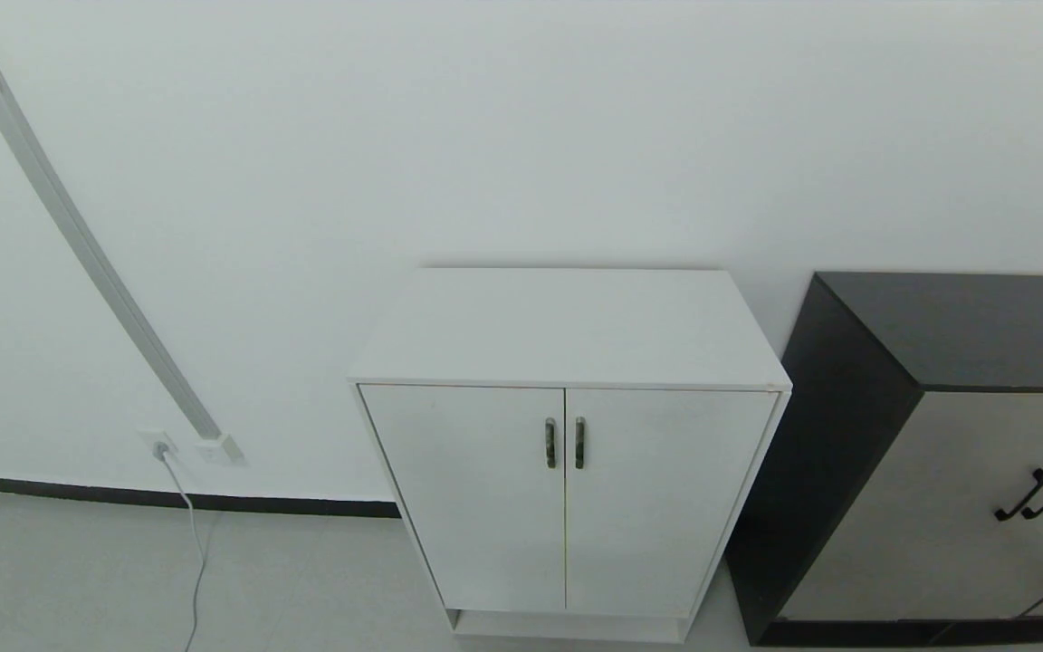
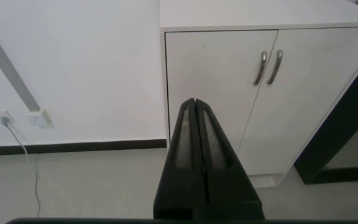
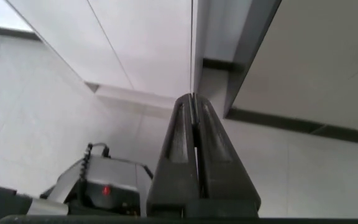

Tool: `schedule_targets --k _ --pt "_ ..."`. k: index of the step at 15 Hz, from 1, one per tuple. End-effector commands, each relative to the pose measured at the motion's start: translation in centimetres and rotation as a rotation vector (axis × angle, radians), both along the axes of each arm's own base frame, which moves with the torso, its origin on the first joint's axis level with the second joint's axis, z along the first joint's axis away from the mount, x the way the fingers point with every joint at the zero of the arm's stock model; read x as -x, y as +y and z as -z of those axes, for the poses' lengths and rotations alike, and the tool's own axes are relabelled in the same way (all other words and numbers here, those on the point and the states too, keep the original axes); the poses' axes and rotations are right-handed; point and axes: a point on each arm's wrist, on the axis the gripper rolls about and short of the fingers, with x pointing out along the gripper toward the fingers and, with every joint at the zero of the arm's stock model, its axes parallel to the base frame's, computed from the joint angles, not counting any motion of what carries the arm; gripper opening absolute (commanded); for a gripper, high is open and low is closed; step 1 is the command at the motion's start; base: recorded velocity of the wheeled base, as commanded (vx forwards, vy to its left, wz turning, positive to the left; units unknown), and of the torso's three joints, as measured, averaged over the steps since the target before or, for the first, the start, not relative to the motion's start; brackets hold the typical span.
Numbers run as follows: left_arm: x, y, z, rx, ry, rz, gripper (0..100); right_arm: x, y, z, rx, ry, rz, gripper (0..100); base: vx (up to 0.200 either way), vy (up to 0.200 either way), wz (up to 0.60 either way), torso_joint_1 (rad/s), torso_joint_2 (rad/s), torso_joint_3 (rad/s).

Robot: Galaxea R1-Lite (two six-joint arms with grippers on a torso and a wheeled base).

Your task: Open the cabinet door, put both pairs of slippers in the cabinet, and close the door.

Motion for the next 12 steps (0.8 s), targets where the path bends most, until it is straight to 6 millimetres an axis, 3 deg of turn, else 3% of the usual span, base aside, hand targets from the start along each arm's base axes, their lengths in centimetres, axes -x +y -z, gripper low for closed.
schedule_targets --k 1,7,12 --pt "0.0 0.0 0.0 0.0 0.002 0.0 0 0.8 -0.1 0.0 -0.005 -0.107 0.036 0 0.0 0.0 0.0 0.0 0.0 0.0" --pt "0.0 0.0 0.0 0.0 0.002 0.0 0 2.4 -0.2 0.2 -0.02 -0.308 0.069 0 0.0 0.0 0.0 0.0 0.0 0.0" --pt "0.0 0.0 0.0 0.002 0.002 -0.002 0 2.9 -0.2 0.4 -0.038 -0.37 0.147 0 0.0 0.0 0.0 0.0 0.0 0.0"
